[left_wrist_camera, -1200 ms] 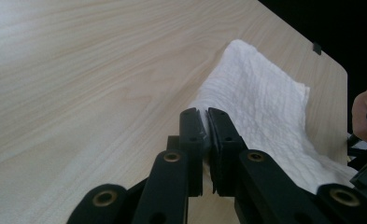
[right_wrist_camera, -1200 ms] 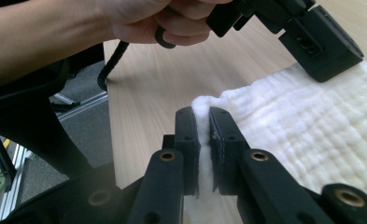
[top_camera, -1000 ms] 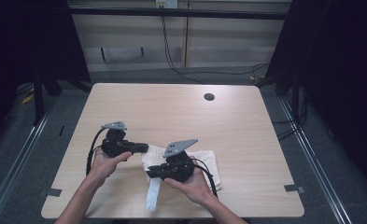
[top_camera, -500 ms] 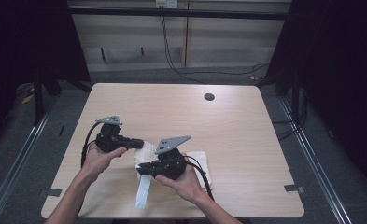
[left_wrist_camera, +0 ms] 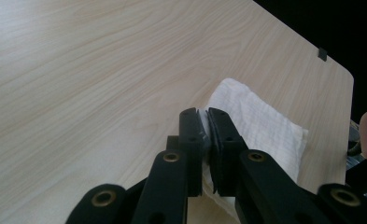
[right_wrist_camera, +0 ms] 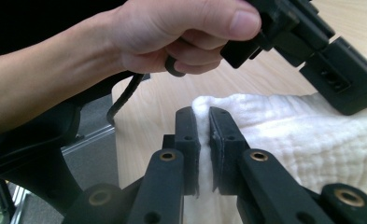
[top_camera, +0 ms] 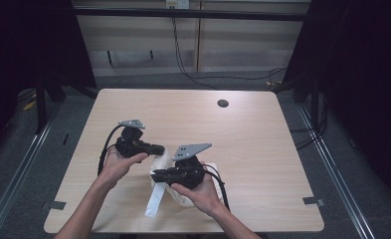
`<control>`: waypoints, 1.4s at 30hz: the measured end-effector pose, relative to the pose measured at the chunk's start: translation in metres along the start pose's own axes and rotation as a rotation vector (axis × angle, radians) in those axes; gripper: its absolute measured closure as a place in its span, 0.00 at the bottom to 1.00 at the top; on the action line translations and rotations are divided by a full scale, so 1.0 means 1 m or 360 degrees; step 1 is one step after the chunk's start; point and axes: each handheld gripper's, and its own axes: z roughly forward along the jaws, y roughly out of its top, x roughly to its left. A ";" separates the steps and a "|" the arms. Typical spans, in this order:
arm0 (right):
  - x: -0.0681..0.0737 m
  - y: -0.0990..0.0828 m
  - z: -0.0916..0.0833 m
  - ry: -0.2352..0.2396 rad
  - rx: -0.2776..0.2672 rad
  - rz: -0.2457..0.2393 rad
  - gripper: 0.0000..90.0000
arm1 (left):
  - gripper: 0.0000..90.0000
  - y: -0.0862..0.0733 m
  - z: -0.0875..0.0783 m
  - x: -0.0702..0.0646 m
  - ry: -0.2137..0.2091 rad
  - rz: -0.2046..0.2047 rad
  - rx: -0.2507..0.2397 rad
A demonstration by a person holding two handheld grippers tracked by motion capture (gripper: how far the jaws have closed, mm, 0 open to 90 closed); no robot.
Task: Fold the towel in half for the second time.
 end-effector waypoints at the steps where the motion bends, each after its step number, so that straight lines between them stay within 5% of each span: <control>1: 0.000 0.000 -0.004 -0.0011 -0.0007 -0.0002 0.92 | 0.94 0.001 0.002 -0.001 -0.0002 0.0003 0.0004; 20: -0.013 -0.016 -0.041 -0.0157 -0.0029 0.0018 0.92 | 0.95 0.023 0.041 -0.016 -0.0002 0.0009 0.0047; 31: -0.022 -0.035 -0.055 -0.0221 -0.0012 0.0068 0.92 | 0.95 0.023 0.060 -0.013 -0.0030 -0.0044 0.0086; 42: -0.018 -0.048 -0.069 -0.0292 0.0012 0.0064 0.92 | 0.95 0.025 0.086 -0.029 -0.0045 -0.0019 0.0112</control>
